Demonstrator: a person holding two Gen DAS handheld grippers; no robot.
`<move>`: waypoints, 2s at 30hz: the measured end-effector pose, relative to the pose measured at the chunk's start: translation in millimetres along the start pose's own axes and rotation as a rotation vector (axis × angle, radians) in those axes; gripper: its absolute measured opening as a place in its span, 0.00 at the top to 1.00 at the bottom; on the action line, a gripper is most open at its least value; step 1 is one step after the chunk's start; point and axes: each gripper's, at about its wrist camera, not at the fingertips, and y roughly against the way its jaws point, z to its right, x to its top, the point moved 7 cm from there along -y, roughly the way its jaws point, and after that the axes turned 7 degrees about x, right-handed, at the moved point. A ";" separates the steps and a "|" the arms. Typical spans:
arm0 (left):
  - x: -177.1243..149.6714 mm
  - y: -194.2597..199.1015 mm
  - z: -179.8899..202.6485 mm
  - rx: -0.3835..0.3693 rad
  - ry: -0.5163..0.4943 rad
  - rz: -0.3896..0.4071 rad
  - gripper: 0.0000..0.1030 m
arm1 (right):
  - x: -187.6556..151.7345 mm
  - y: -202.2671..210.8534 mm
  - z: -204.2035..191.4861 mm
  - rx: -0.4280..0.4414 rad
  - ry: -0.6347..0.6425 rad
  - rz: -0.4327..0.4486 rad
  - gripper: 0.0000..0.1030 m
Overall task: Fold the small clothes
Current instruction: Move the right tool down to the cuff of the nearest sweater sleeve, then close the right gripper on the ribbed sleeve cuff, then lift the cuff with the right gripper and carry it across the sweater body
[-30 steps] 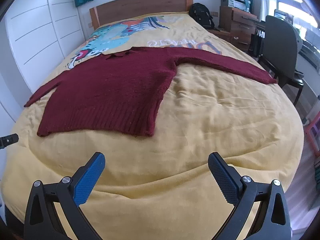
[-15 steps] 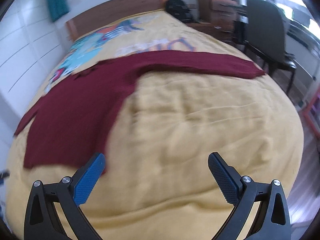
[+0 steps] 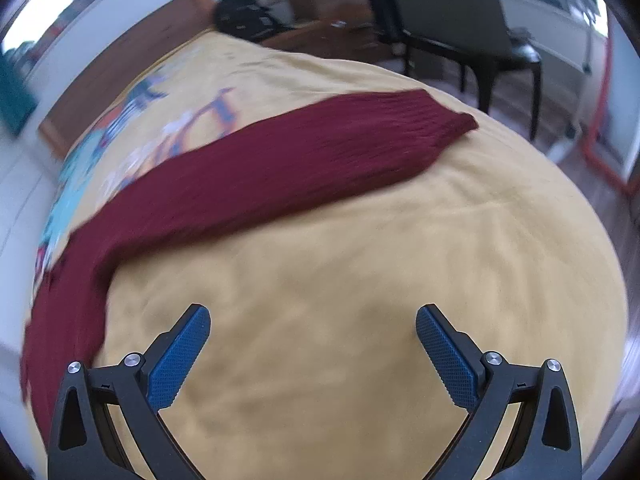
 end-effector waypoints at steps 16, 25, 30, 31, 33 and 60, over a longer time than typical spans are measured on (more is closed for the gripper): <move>9.0 -21.7 33.6 -0.082 -0.045 -0.056 0.01 | 87.2 -56.7 57.6 -0.009 -0.182 0.050 0.08; 8.1 -31.8 30.6 -0.063 -0.044 -0.074 0.01 | 118.6 -64.0 79.1 0.012 -0.245 0.060 0.79; 10.1 -33.0 32.4 -0.074 -0.042 -0.065 0.01 | 130.6 -60.0 56.0 0.036 -0.181 0.051 0.82; 10.6 -33.3 32.3 -0.072 -0.044 -0.061 0.01 | 132.0 -58.9 51.7 0.042 -0.175 0.051 0.83; 11.5 -34.0 31.2 -0.072 -0.043 -0.055 0.01 | 136.2 -55.5 38.8 0.063 -0.161 0.052 0.83; 34.1 -51.5 -52.3 -0.164 0.107 -0.071 0.01 | 68.3 -85.6 -288.7 0.387 0.090 -0.172 0.83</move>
